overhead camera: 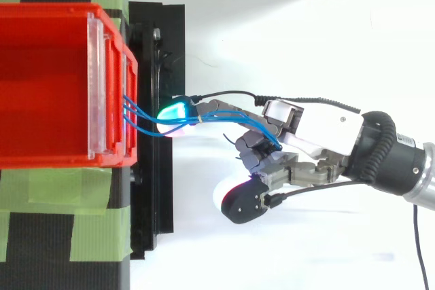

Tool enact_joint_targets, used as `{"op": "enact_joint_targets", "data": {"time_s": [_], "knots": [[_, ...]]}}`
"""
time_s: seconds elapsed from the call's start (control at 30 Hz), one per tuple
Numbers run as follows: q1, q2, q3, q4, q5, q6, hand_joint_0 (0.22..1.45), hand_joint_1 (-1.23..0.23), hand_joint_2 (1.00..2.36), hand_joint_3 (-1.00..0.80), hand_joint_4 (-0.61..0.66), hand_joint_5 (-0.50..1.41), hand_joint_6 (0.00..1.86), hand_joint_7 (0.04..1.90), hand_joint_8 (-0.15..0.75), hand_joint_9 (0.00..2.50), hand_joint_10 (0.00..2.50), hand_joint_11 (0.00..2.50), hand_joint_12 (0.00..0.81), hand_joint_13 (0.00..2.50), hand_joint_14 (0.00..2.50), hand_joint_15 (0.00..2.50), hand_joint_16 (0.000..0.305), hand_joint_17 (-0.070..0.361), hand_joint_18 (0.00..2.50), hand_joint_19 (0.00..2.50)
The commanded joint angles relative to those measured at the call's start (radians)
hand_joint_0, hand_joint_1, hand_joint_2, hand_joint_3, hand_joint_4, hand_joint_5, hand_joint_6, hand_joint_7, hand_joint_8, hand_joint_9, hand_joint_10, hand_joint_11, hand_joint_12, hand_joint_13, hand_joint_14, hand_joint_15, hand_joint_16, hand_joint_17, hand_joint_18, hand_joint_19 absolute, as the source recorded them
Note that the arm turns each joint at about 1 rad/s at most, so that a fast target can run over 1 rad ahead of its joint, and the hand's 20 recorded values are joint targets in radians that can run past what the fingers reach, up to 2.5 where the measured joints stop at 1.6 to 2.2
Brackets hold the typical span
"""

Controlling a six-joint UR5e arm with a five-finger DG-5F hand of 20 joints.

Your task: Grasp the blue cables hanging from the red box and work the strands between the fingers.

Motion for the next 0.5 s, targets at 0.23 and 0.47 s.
{"op": "enact_joint_targets", "data": {"time_s": [0.23, 0.47], "knots": [[0.001, 0.000, 0.000, 0.000, 0.000, -0.001, 0.74, -0.55, 1.00, -1.00, 0.28, -0.11, 0.01, 0.67, 0.362, 0.82, 2.50, 2.30, 0.407, 1.00, 2.50, 1.46, 0.058, 0.131, 1.40, 1.48], [0.000, 0.000, 0.000, 0.000, 0.000, 0.001, 0.74, -0.55, 1.00, -1.00, 0.28, -0.11, 0.01, 0.69, 0.362, 0.82, 2.50, 2.30, 0.407, 1.00, 2.50, 1.46, 0.058, 0.131, 1.40, 1.48]]}}
